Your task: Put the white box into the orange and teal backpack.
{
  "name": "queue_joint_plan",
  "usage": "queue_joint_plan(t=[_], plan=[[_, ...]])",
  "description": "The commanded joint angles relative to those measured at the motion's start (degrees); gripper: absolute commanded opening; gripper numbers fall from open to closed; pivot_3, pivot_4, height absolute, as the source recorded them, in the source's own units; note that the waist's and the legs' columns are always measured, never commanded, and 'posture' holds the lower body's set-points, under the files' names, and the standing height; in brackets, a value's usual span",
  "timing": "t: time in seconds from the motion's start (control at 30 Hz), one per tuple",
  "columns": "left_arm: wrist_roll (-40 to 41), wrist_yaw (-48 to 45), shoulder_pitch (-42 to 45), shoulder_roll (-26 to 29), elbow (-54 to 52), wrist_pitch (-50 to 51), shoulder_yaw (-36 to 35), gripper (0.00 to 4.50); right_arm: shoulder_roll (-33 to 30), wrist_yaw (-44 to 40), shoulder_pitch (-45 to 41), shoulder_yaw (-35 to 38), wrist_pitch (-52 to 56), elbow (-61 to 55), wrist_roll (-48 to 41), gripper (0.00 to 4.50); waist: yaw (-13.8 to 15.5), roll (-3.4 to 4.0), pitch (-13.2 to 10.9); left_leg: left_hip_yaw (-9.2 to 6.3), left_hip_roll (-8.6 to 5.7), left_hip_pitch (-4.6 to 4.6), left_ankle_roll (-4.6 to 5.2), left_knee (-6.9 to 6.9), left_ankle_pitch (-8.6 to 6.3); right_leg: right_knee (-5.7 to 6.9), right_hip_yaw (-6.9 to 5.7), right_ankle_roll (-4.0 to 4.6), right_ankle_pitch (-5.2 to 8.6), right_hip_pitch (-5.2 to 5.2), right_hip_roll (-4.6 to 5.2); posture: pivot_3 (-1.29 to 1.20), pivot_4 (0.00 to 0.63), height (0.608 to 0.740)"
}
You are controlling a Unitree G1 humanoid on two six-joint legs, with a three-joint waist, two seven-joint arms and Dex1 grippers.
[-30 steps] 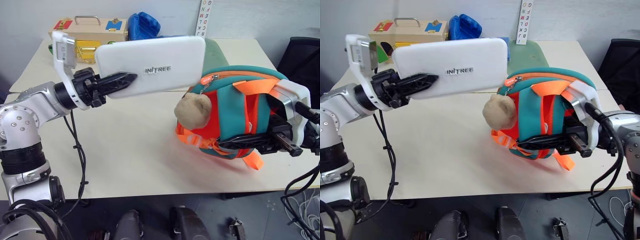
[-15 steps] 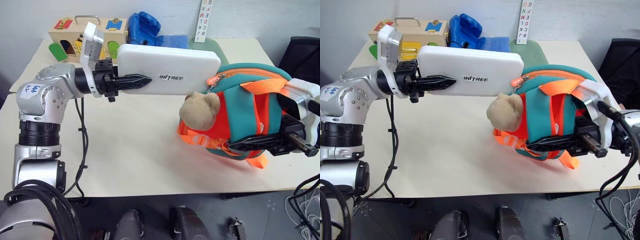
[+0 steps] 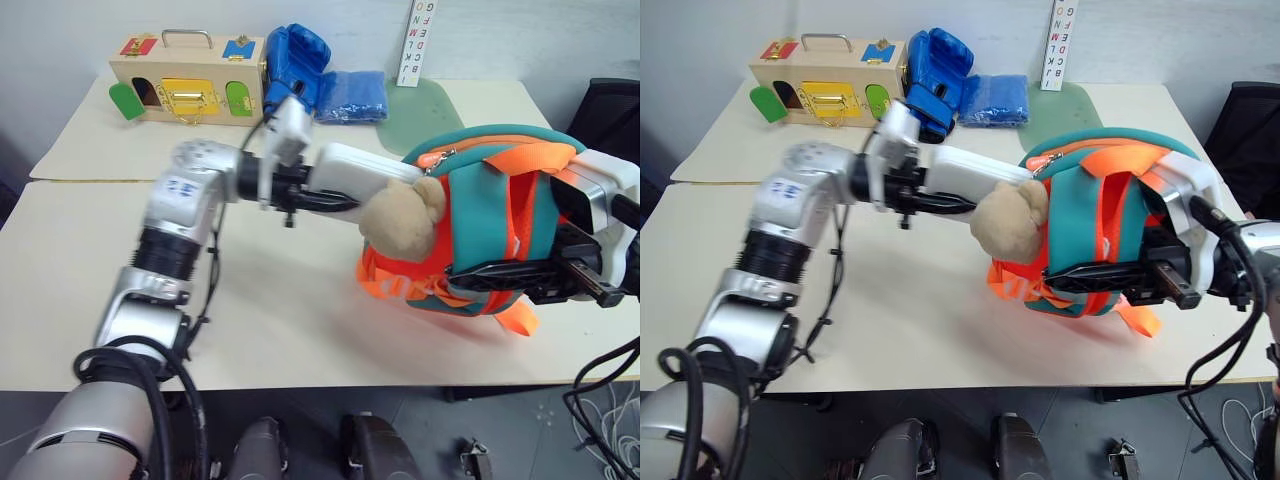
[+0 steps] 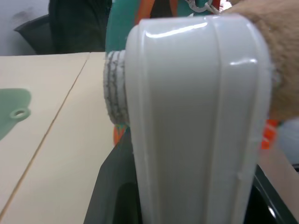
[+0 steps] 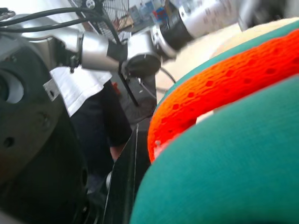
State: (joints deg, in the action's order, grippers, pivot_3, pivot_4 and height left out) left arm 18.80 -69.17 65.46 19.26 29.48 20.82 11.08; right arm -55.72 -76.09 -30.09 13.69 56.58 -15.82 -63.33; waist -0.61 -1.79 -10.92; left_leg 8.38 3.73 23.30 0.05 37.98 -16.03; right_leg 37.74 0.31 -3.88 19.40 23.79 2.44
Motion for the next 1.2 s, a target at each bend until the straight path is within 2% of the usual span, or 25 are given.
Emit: queue_joint_plan(t=[0.03, 0.07, 0.13, 0.2, 0.4, 0.43, 0.6, 0.7, 0.73, 0.87, 1.07, 1.2], plan=[[-2.44, 4.16, 3.24, -7.06, 5.62, -2.96, 0.71, 1.27, 2.24, 2.88, -1.21, -0.51, -2.71, -2.12, 1.00, 0.01, 0.05, 0.00, 0.00, 0.01, 0.00, 0.00, 0.00, 0.00, 0.00, 0.00, 0.01, 0.00, 0.00, 0.02, -0.01, 0.00, 0.150, 0.740], [-3.13, 5.16, 3.41, -9.00, 7.35, -3.63, 0.74, 1.27, 3.03, 3.81, -1.24, -0.97, -3.42, -2.16, 1.94, 0.01, -0.02, 0.00, 0.00, 0.01, 0.01, 0.00, 0.00, 0.00, 0.00, 0.01, 0.01, 0.00, 0.00, 0.02, -0.02, 0.00, 0.150, 0.740], [-3.72, 6.40, 3.66, -11.45, 9.58, -3.90, 0.05, 2.01, 4.12, 5.62, -1.24, -1.60, -3.93, -1.97, 3.15, 0.00, -0.27, 0.01, 0.00, 0.03, 0.01, -0.01, -0.01, 0.00, 0.01, 0.02, 0.03, 0.00, 0.00, 0.04, -0.03, 0.00, 0.150, 0.740], [-3.45, 5.33, 2.69, -11.60, 8.29, -3.48, -0.50, 2.61, 4.79, 6.71, -0.85, -2.19, -4.87, -1.84, 4.62, 0.00, -0.72, 0.01, 0.00, 0.02, 0.04, -0.01, -0.04, -0.01, 0.02, 0.07, 0.02, 0.00, 0.00, 0.06, -0.05, 0.00, 0.150, 0.740], [2.40, 0.13, -3.17, -2.61, -7.85, 7.76, -3.82, 4.38, 5.71, 7.79, 1.04, -2.39, -6.23, -1.25, 6.15, 0.00, -1.78, 0.02, 0.01, 0.04, 0.13, -0.09, -0.18, -0.07, 0.10, 0.23, 0.05, 0.05, 0.03, 0.08, -0.12, 0.00, 0.150, 0.740], [4.03, -0.78, -4.65, -0.64, -11.58, 10.28, -4.52, 4.47, 6.00, 8.15, 1.33, -2.44, -6.61, -1.26, 6.43, 0.00, -1.78, 0.03, 0.00, 0.02, 0.15, -0.10, -0.21, -0.08, 0.12, 0.26, 0.03, 0.06, 0.03, 0.08, -0.14, 0.00, 0.150, 0.740], [8.97, -0.15, -10.81, 9.50, -25.73, 18.56, -9.90, 4.47, 7.24, 9.68, 1.62, -3.43, -7.85, -1.02, 8.16, 0.00, -1.46, 0.04, 0.01, 0.00, 0.14, -0.10, -0.24, -0.05, 0.14, 0.34, 0.01, 0.07, 0.04, 0.08, -0.09, 0.00, 0.150, 0.740], [15.13, -2.47, -13.78, 16.84, -31.33, 24.74, -14.87, 4.47, 7.67, 10.07, 1.18, -4.07, -8.64, 0.06, 9.50, 0.00, -1.56, 0.04, 0.01, 0.01, 0.14, -0.11, -0.23, -0.02, 0.14, 0.34, 0.03, 0.07, 0.04, 0.07, -0.09, 0.00, 0.150, 0.740], [17.19, -1.77, -13.84, 17.76, -32.65, 26.74, -16.38, 4.47, 7.74, 10.06, 1.02, -4.17, -8.77, 0.40, 9.69, 0.00, -1.47, 0.04, 0.00, 0.01, 0.14, -0.12, -0.23, -0.02, 0.14, 0.36, 0.02, 0.07, 0.04, 0.08, -0.09, 0.00, 0.150, 0.740], [21.82, 5.61, -11.35, 14.69, -37.58, 30.93, -18.29, 4.47, 8.11, 10.03, 0.74, -4.52, -8.94, 0.66, 10.08, 0.00, -0.59, 0.03, 0.00, -0.11, 0.07, -0.12, -0.17, 0.04, 0.16, 0.32, -0.08, 0.07, 0.04, -0.06, -0.02, 0.00, 0.150, 0.740], [12.63, 15.57, -11.06, 8.23, -36.32, 23.36, -10.99, 4.47, 8.56, 10.06, 0.18, -4.72, -8.35, 0.61, 9.90, 0.00, -0.17, 0.03, 0.01, -0.05, -0.06, -0.17, 0.01, 0.11, 0.13, 0.19, 0.00, -0.14, -0.08, -0.20, 0.05, 0.00, 0.150, 0.740], [4.67, 17.76, -11.23, 7.14, -32.11, 16.15, -5.02, 4.47, 8.74, 10.34, -0.34, -4.28, -7.62, 0.78, 9.16, 0.00, -0.74, 0.04, 0.01, 0.01, -0.01, -0.17, -0.03, 0.05, 0.15, 0.20, 0.07, -0.13, -0.08, -0.11, -0.03, 0.00, 0.150, 0.740]])
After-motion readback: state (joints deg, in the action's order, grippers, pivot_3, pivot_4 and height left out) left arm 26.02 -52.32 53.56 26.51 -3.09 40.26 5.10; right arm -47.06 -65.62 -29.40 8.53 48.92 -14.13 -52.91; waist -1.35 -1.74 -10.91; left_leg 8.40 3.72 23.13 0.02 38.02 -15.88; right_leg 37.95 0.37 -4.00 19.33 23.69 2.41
